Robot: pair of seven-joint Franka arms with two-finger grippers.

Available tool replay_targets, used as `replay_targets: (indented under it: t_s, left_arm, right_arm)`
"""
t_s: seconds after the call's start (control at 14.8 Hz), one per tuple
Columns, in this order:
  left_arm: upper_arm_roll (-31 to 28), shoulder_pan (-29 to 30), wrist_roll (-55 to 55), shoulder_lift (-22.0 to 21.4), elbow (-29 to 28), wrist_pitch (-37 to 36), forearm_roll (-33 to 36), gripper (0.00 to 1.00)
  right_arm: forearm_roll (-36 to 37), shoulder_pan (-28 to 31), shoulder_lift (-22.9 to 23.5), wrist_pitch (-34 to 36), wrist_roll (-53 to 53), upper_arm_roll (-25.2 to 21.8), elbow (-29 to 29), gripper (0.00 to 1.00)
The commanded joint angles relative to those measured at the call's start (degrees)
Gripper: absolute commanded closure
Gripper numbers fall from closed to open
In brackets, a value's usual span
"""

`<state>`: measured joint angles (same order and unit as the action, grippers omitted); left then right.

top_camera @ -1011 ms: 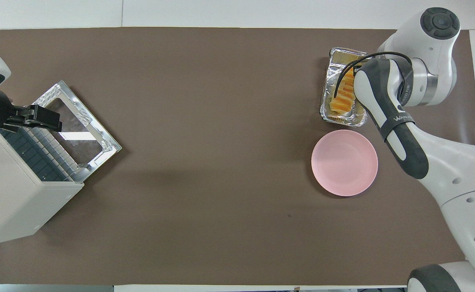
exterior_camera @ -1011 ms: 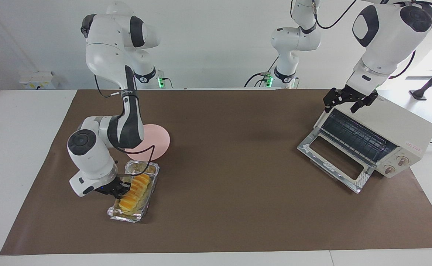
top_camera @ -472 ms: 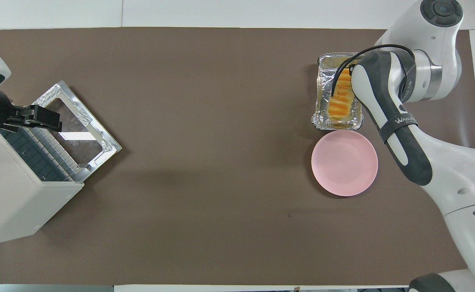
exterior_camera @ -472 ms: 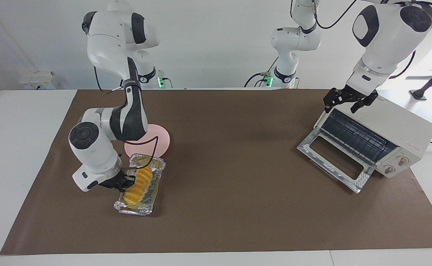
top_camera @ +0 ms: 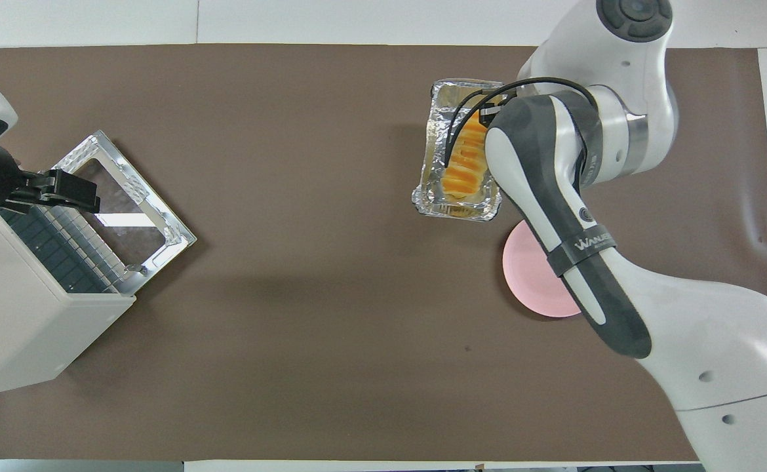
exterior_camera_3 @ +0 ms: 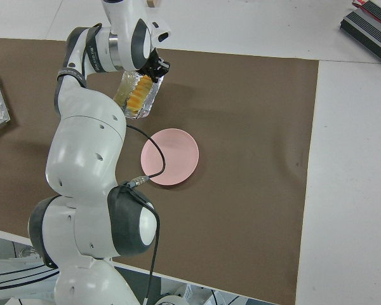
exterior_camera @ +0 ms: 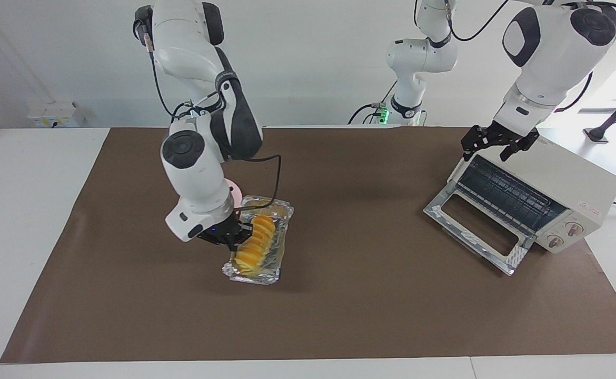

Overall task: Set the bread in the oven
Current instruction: 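Drag the foil tray toward the table centre with the right gripper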

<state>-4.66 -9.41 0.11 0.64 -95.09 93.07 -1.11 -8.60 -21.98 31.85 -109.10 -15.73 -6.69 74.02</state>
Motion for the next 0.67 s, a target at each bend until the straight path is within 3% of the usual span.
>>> replay_targets:
  t_s: [0.0, 0.2, 0.47, 0.61]
  left_arm:
    - [-0.26, -0.09, 0.77, -1.08, -0.89, -0.26, -0.21, 0.0]
    - [-0.18, -0.09, 0.77, -1.08, -0.89, -0.26, -0.21, 0.0]
    - [-0.26, -0.09, 0.77, -1.08, -0.89, -0.26, -0.21, 0.0]
    - [-0.26, -0.09, 0.77, -1.08, -0.89, -0.26, -0.21, 0.0]
  right_arm:
    - [-3.08, -4.11, 0.14, 0.03, -1.59, -0.26, -0.36, 1.0]
    - [-3.35, -8.68, 1.28, -0.5, -2.28, -0.26, 0.16, 1.0]
    - [-3.35, -12.82, 3.13, -9.26, -6.51, -0.26, 4.27, 1.0]
    - [-3.35, -13.26, 3.3, -10.51, -6.51, -0.26, 5.26, 1.0]
